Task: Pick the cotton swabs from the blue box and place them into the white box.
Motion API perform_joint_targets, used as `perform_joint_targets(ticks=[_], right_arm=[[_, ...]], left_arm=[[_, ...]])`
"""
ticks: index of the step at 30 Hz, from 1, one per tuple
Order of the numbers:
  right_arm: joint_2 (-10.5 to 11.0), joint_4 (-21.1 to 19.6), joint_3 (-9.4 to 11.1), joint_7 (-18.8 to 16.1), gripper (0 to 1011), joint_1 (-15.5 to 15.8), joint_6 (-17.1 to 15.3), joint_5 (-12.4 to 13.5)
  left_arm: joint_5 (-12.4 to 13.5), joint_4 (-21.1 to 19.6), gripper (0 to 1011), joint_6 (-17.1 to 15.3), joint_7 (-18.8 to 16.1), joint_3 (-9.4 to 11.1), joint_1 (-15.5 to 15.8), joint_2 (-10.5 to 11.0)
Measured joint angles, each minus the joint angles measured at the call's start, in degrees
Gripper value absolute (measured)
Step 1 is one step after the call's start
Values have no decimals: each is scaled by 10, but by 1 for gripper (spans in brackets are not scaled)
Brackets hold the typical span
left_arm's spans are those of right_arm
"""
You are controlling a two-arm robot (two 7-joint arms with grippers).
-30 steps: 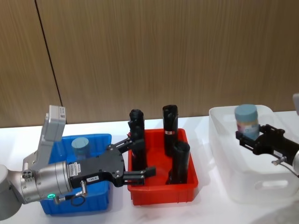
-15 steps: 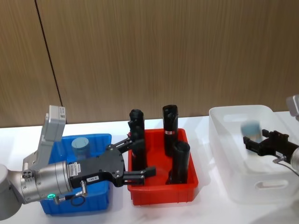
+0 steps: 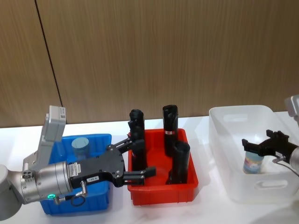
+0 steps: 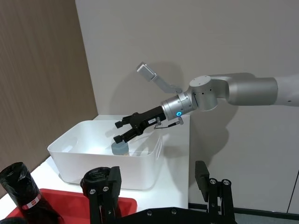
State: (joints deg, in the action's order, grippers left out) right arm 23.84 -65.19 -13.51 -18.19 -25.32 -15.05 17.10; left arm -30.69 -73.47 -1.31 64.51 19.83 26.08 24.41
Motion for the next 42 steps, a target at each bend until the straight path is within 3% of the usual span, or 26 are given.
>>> perform_joint_targets(ticks=[8,42], right_arm=[[-4,-32,0,13,1002,23,12,0],[-36,-286,5,114,1002,207,104,-5]], left_arm=[[9,-10,1000,0,-31,3,-6,-1],[87,-89,1000,2,-288,28,-57,-12]])
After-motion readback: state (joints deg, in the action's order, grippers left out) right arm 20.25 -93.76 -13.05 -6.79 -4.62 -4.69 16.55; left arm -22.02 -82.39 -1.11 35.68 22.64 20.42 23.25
